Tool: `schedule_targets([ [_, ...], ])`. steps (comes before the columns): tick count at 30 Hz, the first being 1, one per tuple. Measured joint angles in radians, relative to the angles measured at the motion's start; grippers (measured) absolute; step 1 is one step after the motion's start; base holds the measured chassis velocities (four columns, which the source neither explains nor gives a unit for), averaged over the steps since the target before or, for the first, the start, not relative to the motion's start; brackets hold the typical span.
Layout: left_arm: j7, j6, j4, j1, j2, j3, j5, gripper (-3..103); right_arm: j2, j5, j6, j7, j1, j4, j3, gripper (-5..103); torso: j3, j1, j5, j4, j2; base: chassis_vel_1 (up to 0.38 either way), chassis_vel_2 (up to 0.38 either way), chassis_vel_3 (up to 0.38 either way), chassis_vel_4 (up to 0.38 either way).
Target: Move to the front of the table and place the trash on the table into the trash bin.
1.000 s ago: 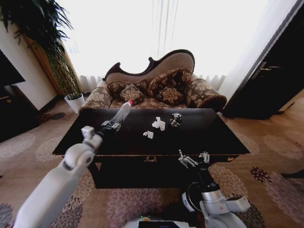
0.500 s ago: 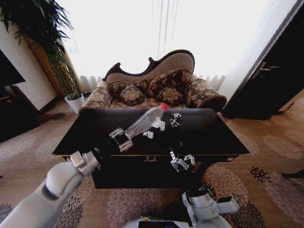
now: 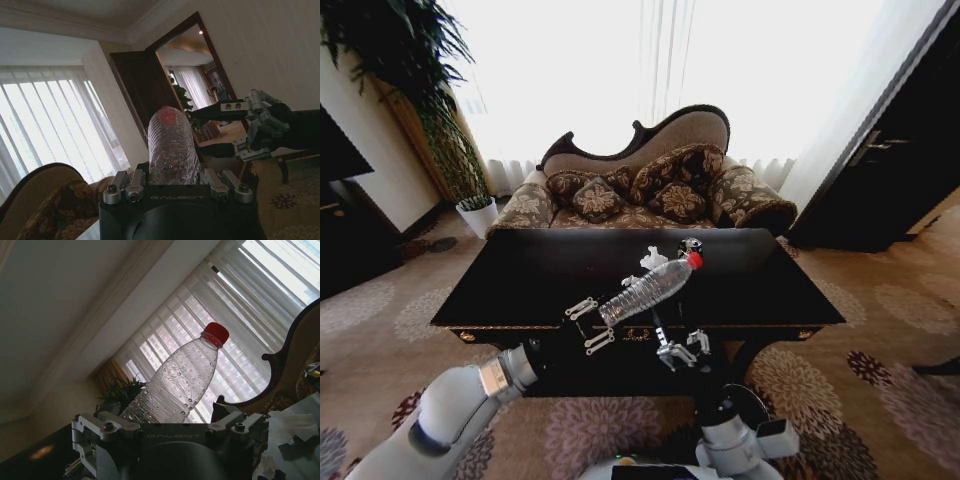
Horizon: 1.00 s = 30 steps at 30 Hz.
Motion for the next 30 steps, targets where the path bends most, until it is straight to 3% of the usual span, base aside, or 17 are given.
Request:
schedule_targets([
  [14,0.023,-0.007,0.045,-0.017,0.03,0.137,0.069,41,0.012,-0.039,0.018,-0.018,-0.01,-0.016,-0.029,100,0.0,0.0,0.0001,0.0,0.0,0.0,0.0,0.0,0.0],
  [22,0.044,-0.011,0.066,-0.031,0.057,0.163,0.088,36,0.014,-0.046,0.024,-0.022,-0.012,-0.02,-0.03,102,0.0,0.0,0.0,0.0,0.0,0.0,0.0,0.0,0.0],
  [25,0.045,-0.012,0.072,-0.036,0.058,0.158,0.086,35,0.011,-0.046,0.033,-0.027,-0.013,-0.023,-0.024,99,0.0,0.0,0.0,0.0,0.0,0.0,0.0,0.0,0.0],
  [26,0.046,-0.012,0.072,-0.037,0.059,0.155,0.084,35,0.01,-0.045,0.035,-0.027,-0.014,-0.025,-0.021,88,0.0,0.0,0.0,0.0,0.0,0.0,0.0,0.0,0.0],
  [28,0.049,-0.015,0.073,-0.037,0.062,0.146,0.081,35,0.008,-0.044,0.037,-0.028,-0.014,-0.027,-0.019,77,0.0,0.0,0.0,0.0,0.0,0.0,0.0,0.0,0.0],
  [30,0.049,-0.016,0.073,-0.036,0.063,0.143,0.08,35,0.008,-0.044,0.038,-0.028,-0.014,-0.027,-0.019,77,0.0,0.0,0.0,0.0,0.0,0.0,0.0,0.0,0.0],
])
